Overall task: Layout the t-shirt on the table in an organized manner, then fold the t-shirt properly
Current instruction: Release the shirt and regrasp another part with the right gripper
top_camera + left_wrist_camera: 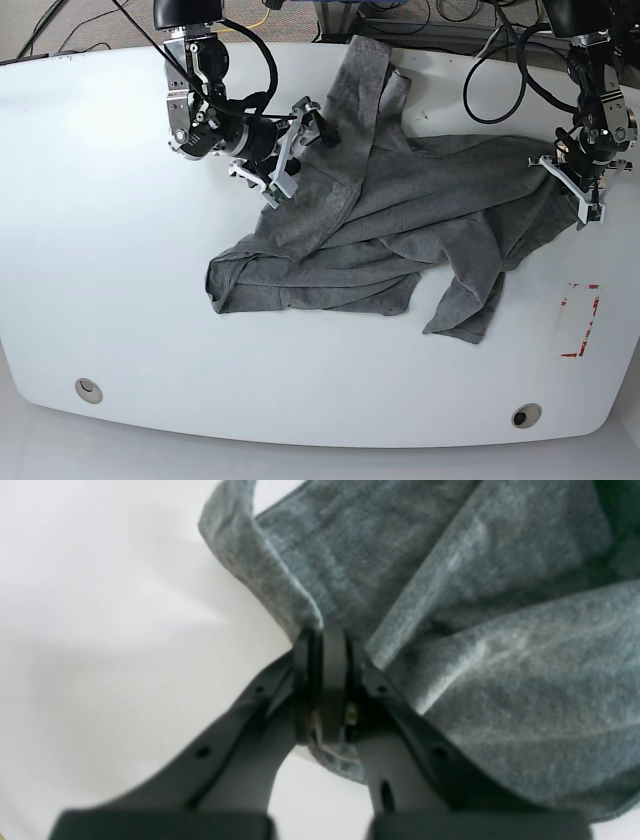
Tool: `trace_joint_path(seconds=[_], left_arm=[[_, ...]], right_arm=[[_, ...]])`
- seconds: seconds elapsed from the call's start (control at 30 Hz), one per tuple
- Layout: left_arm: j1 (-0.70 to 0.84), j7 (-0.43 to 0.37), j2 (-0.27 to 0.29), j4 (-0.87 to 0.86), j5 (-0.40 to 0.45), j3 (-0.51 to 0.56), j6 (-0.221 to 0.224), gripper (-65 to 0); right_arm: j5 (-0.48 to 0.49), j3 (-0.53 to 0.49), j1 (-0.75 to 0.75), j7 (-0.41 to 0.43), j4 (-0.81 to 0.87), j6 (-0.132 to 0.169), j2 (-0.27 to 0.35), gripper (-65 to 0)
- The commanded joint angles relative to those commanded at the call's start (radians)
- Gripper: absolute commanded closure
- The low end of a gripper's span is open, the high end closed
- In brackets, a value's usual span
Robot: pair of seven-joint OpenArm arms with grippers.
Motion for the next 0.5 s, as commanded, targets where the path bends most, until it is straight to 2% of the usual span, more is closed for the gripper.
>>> trace_joint_path(seconds=[0.03,0.1,0.13,0.17,0.23,0.27,0.5], left_arm=[[0.000,0.000,0.000,0.000,0.000,0.000,0.000,-0.8],[0.000,-0.002,0.000,0.000,0.000,0.000,0.000,-0.8],[0.000,-0.002,0.000,0.000,0.000,0.000,0.000,-0.8],[0.000,-0.002,0.000,0.000,0.000,0.000,0.000,-0.8],[0.000,-0.003,0.000,0.000,0.000,0.000,0.000,-0.8],[-0.002,-0.003,0.000,0.000,0.000,0.000,0.000,-0.8],[-0.028,-0.003,0.000,-0.002,-0.003,0.000,0.000,-0.7]], right_arm=[[0.000,0.000,0.000,0.000,0.000,0.000,0.000,-29.8],[0.000,0.000,0.002,0.000,0.000,0.000,0.000,-22.0],[0.000,0.000,0.002,0.000,0.000,0.000,0.000,-15.7],[0.000,0.000,0.002,0.000,0.000,0.000,0.000,-13.2],[0.000,0.000,0.003,0.000,0.000,0.000,0.000,-1.7],[0.000,0.000,0.003,0.000,0.000,0.000,0.002,0.0],[0.000,0.018,0.003,0.000,0.035,0.000,0.018,0.0]])
